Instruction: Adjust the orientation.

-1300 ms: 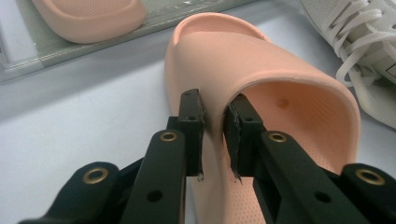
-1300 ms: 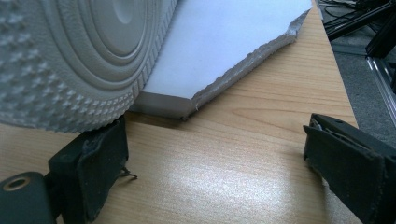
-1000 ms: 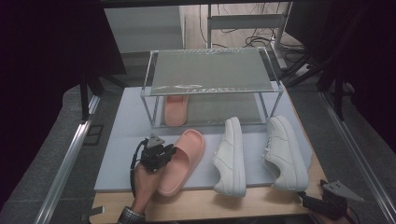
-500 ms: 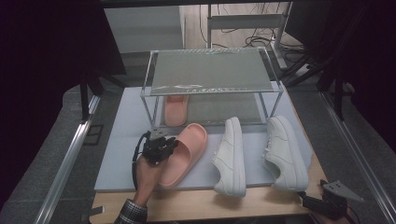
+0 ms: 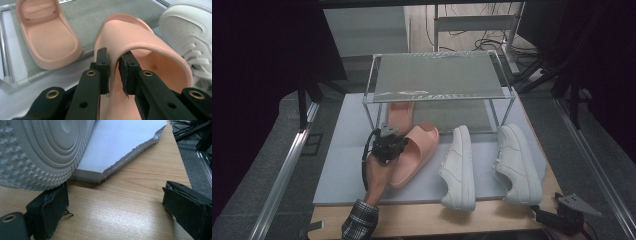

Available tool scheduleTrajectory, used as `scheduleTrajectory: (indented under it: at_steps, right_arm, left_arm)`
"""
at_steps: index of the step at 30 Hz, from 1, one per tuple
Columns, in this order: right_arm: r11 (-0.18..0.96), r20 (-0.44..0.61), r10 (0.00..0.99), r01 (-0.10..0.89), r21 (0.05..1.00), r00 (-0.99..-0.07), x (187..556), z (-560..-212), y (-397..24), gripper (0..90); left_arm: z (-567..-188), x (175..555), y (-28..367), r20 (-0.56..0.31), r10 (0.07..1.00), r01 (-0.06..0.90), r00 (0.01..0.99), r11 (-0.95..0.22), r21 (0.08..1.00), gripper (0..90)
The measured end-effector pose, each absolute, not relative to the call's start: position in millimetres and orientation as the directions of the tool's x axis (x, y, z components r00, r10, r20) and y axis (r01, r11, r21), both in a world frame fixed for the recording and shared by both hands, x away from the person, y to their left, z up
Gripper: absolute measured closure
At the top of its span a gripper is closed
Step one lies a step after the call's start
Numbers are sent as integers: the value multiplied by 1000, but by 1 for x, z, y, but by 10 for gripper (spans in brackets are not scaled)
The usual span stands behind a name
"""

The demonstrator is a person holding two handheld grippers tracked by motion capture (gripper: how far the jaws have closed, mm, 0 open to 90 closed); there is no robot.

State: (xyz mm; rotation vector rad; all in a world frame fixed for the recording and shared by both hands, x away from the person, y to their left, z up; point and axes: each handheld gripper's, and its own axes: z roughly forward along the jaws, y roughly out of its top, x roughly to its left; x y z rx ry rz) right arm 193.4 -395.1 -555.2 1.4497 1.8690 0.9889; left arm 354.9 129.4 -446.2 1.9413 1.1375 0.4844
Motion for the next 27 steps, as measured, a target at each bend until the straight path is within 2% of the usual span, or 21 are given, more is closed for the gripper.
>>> scheduleTrajectory:
  at_steps: [6, 27]
  right_arm:
    - [139, 2, 969, 548, 825, -249, 193, -555, -395, 64]
    - [139, 2, 969, 549, 824, -248, 193, -555, -395, 64]
  left_arm:
    - [-446, 367, 122, -51, 868, 536, 493, -257, 804, 787]
    - [-453, 417, 95, -77, 905, 583, 418, -202, 787, 804]
